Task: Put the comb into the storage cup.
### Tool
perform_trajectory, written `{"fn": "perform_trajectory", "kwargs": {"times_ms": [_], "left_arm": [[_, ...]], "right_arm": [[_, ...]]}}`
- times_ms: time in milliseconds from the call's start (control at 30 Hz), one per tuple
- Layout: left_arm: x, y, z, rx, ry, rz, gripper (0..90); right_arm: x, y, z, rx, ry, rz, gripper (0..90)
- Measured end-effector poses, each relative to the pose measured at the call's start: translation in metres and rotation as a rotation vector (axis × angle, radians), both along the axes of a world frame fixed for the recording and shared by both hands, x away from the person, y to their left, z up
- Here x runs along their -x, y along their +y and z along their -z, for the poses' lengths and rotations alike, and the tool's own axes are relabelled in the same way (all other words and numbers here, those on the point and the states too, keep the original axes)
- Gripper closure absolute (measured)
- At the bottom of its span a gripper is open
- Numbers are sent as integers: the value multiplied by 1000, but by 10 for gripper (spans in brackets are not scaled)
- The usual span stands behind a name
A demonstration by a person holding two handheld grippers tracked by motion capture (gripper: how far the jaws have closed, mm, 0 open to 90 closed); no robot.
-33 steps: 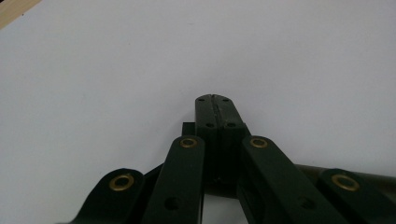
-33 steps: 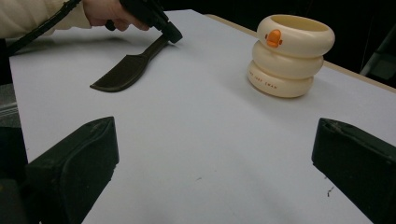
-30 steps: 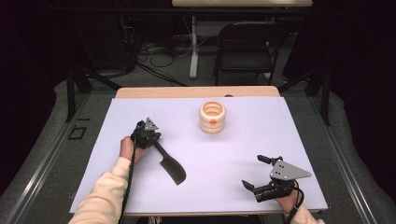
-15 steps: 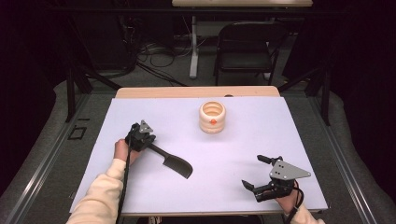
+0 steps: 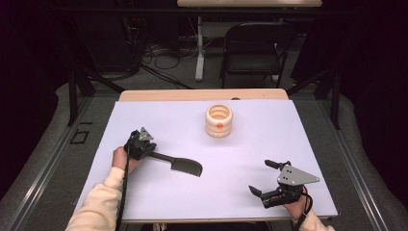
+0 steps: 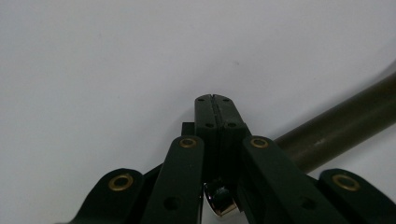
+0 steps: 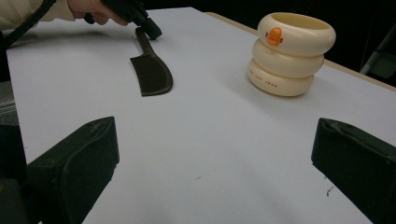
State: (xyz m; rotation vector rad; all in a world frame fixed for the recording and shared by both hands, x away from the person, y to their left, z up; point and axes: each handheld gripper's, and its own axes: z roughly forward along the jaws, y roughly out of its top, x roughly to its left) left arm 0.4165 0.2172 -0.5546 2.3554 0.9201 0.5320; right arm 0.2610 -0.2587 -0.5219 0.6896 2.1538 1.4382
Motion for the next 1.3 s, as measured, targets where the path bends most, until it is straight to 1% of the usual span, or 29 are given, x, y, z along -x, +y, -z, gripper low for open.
{"fn": "perform_trajectory", "kwargs": {"times_ms": [367, 833, 1000, 1300], "left_arm": [[14, 4, -1, -10, 12, 16, 891], [29, 7, -3, -16, 26, 26, 891], [33, 7, -3, -16, 32, 28, 891], [40, 7, -5, -29, 45, 30, 891]], "right_arm": [[0, 1, 0, 2, 2, -1, 3], [-1, 1, 0, 5, 2, -1, 4], [-1, 1, 0, 6, 2, -1, 4], [-1, 1, 0, 8, 2, -2, 4]]}}
